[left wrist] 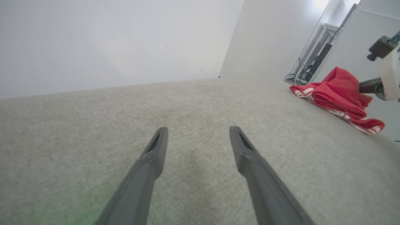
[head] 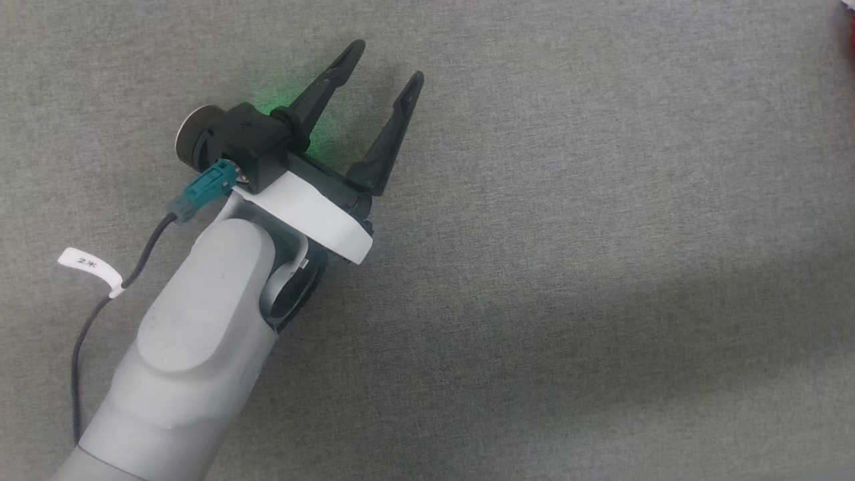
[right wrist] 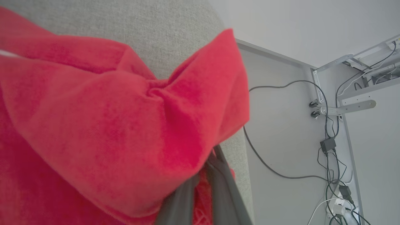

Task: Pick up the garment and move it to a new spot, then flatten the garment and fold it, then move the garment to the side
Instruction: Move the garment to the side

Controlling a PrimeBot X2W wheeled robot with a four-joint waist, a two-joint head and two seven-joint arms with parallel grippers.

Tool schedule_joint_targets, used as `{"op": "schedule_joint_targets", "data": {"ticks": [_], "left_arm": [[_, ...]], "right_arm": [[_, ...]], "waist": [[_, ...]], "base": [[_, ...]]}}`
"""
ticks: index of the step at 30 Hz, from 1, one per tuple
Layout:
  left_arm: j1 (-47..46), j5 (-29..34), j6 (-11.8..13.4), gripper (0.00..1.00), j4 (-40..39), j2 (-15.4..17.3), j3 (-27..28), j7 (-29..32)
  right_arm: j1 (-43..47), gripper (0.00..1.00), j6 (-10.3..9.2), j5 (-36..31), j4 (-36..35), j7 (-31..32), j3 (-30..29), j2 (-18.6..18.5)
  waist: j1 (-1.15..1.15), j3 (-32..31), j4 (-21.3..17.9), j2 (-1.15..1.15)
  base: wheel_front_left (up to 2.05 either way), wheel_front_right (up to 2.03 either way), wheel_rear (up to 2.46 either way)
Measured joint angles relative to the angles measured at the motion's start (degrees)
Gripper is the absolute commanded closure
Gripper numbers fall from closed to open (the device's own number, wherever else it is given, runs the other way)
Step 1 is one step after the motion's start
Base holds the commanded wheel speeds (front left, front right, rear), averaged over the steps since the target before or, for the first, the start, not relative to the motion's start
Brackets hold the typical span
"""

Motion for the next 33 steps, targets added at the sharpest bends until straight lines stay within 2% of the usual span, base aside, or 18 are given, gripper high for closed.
{"op": "schedule_joint_targets", "data": {"ticks": [2, 3, 4, 5, 18, 33], "left_arm": [[-0.1, -0.4, 0.0, 0.00, 0.2, 0.0, 0.0, -0.1], [0.0, -0.5, 0.0, 0.00, 0.4, 0.0, 0.0, -0.2], [0.0, -0.7, 0.0, 0.00, 0.5, 0.0, 0.1, -0.2], [0.3, -1.0, 0.0, 0.00, 0.7, 0.3, 0.4, -0.2], [7.3, -2.0, 0.3, 0.00, -1.8, 3.5, 5.1, -0.2], [20.7, -0.3, 1.0, 0.00, -5.9, 3.6, 14.4, -0.2]], "right_arm": [[-0.6, 1.00, 0.00, 0.3, 1.5, -0.3, 0.3, 0.4], [-0.9, 0.67, 0.00, 0.3, 2.1, -0.3, 0.6, 0.5], [-1.1, 0.24, 0.00, 0.4, 2.6, -0.5, 0.7, 0.5], [-1.6, 0.00, 0.00, 0.5, 3.5, -0.8, 1.0, 0.6], [-3.6, 0.00, 0.00, 3.1, 8.8, -5.2, 0.0, 4.6], [1.9, 0.00, 0.00, 3.8, 6.8, -17.2, 0.9, 15.0]], "waist": [[0.00, -0.1, 0.1, 0.00], [0.00, -0.3, 0.1, 0.00], [0.00, -0.5, 0.1, 0.00], [0.00, -1.0, 0.0, 0.00], [0.00, -7.1, -0.6, 0.00], [0.00, -19.4, 1.4, 0.00]], "base": [[0.00, 0.00, 0.00], [0.00, 0.00, 0.00], [0.00, 0.00, 0.00], [0.00, 0.00, 0.00], [0.00, 0.00, 0.00], [0.00, 0.00, 0.00]]}}
